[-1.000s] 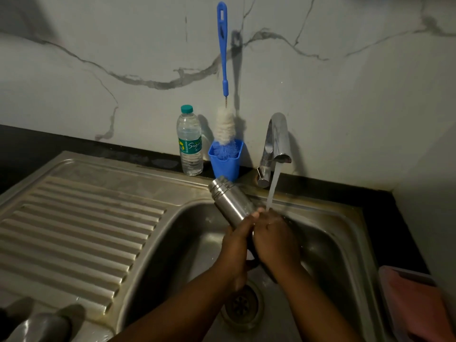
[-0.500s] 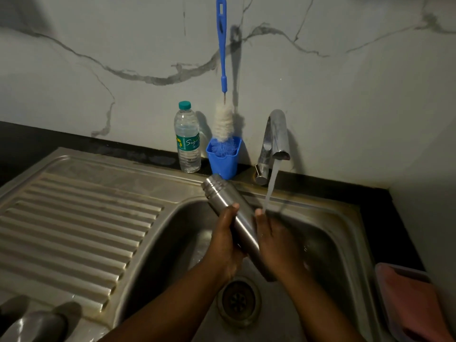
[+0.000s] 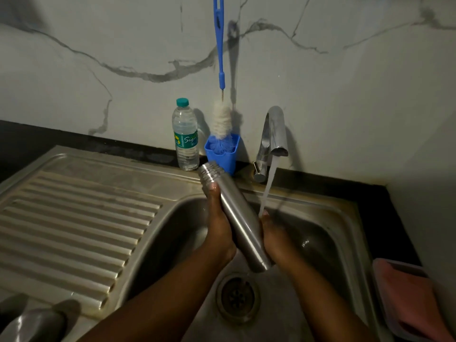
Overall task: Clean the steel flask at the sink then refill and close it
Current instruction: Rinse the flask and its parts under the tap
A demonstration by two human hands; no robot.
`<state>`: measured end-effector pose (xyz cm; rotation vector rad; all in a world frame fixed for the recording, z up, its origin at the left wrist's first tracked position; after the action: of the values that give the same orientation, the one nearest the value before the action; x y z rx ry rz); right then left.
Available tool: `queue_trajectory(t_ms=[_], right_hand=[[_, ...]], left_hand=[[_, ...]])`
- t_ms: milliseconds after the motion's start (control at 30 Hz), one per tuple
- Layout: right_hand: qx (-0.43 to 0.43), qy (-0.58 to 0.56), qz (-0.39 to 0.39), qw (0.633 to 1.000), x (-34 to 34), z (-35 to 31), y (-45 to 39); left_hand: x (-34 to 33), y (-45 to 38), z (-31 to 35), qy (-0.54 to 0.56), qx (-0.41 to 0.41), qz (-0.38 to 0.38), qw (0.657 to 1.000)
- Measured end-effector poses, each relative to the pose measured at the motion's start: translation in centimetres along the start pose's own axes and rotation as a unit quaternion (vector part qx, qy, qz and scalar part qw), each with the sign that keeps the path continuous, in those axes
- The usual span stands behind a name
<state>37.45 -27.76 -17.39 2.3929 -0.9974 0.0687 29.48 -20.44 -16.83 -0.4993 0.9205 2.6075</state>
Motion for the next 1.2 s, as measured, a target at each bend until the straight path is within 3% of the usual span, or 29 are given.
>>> queue_trajectory(t_ms=[100,233,300,500,600,700,800,867,967,1067,1200], right_hand=[[0.059,0.002,-0.019,0.998,-0.7,-4.3,-1.2],[0.113,-0.020,-0.006,0.993,-0.7,-7.0,-0.8],[0.092,-0.002,0.002,0.996,-0.8,-5.2,-0.2],[-0.060,-0.061,-0.027,0.996,0.4,-0.5,2.0],[-0.036,-0.096,-0.021,0.994,0.4,-1.2,1.2],[0.004,-0.128,0.007,0.992,0.7,-1.5,0.9],[0.083,-0.047,0.052,0.994,1.4,-0.5,1.3],[0.082,0.008,0.073,0.994,1.2,0.2,1.7],[0.078,0.051,0.060,0.994,0.8,-0.7,2.1],[0.175,0.175,0.013,0.969,0.2,-2.6,1.5],[0.232,0.199,0.012,0.952,0.1,-2.7,1.7]], left_hand=[[-1.2,1.0,-2.3,-0.043,-0.020,-0.088,0.995],[-1.3,0.4,-3.0,-0.045,-0.044,-0.102,0.993],[-0.8,-0.5,-2.5,-0.027,-0.066,-0.106,0.992],[0.1,-1.2,0.0,-0.020,-0.060,0.004,0.998],[-0.7,0.2,-1.7,-0.062,-0.039,0.000,0.997],[-1.2,0.9,-1.3,-0.141,-0.111,-0.049,0.982],[-1.6,0.4,1.3,-0.162,-0.110,-0.046,0.980],[-1.6,-0.4,2.3,-0.173,-0.094,-0.028,0.980],[-1.3,-0.2,1.1,-0.170,-0.091,-0.002,0.981],[-1.3,0.9,-1.5,-0.166,-0.117,-0.003,0.979],[-1.3,1.2,-0.8,-0.079,-0.094,0.013,0.992]])
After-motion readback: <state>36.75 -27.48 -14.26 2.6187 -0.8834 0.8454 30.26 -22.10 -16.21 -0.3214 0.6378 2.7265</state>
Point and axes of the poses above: each hand's wrist, its own y-axis away from the middle knuckle, its own x-axis out of the back of the hand, z = x × y, the point moved 1 cm from there along -y, towards the middle knuckle, and after that the axes turned 8 degrees about -y, right-handed, at the moved point
